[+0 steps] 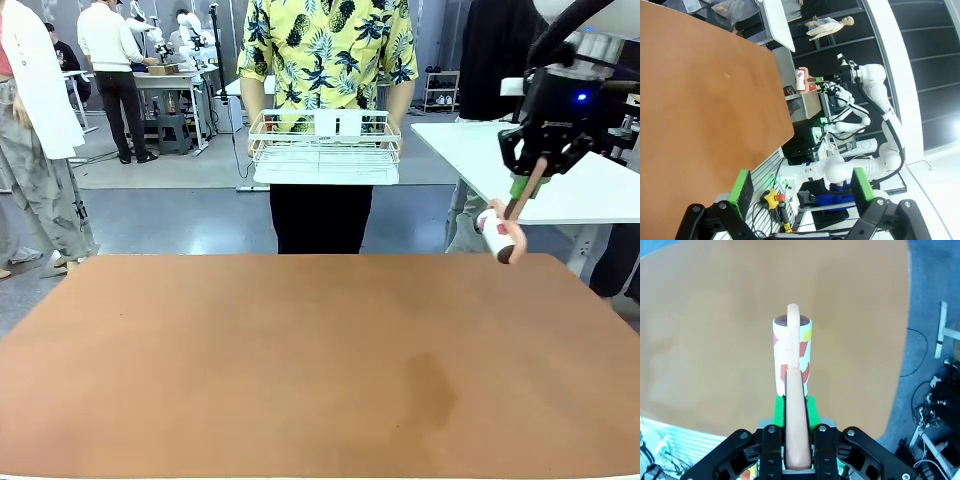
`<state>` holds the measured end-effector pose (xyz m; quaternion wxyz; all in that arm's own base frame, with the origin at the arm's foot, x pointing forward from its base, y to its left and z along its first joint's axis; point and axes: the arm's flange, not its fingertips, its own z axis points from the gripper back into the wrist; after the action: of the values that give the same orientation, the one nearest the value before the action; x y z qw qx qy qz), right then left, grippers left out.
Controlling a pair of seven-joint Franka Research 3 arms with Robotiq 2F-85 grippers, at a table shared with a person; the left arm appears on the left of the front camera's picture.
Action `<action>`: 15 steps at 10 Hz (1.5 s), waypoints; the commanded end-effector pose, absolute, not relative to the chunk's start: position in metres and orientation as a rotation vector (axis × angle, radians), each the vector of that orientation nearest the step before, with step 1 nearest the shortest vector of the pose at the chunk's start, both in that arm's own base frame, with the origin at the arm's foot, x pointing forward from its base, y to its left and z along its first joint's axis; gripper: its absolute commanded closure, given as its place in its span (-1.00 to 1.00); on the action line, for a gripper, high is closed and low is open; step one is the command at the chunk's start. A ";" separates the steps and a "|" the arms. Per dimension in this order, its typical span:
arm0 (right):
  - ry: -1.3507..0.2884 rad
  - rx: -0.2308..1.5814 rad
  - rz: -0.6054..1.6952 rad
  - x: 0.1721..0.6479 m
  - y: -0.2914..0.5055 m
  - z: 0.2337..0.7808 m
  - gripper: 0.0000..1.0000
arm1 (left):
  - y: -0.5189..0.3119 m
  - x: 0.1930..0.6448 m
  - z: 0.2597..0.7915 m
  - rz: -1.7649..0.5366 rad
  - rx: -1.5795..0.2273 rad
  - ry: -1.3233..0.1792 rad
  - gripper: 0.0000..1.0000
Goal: Clean the table.
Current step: Clean the table with the Lint Roller when the human lifts the Dish drying rack, then place the Lint Roller down when the Dish drying rack is positioned in the middle of the table.
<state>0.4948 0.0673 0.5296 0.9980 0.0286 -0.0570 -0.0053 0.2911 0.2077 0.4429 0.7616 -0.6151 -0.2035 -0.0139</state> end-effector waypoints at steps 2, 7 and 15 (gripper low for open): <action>-0.122 0.068 -0.086 0.522 0.058 0.525 0.58 | 0.209 0.288 0.446 -0.033 -1.343 -0.447 -1.00; -0.108 0.046 -0.039 0.504 0.054 0.526 0.58 | 0.209 0.288 0.446 -0.033 -1.343 -0.447 -1.00; -0.108 0.046 -0.039 0.504 0.054 0.526 0.58 | 0.209 0.288 0.446 -0.033 -1.343 -0.447 -1.00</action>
<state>0.5093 0.0532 0.5249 0.9981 0.0249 -0.0535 -0.0198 0.2911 0.2076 0.4429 0.7616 -0.6151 -0.2034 -0.0140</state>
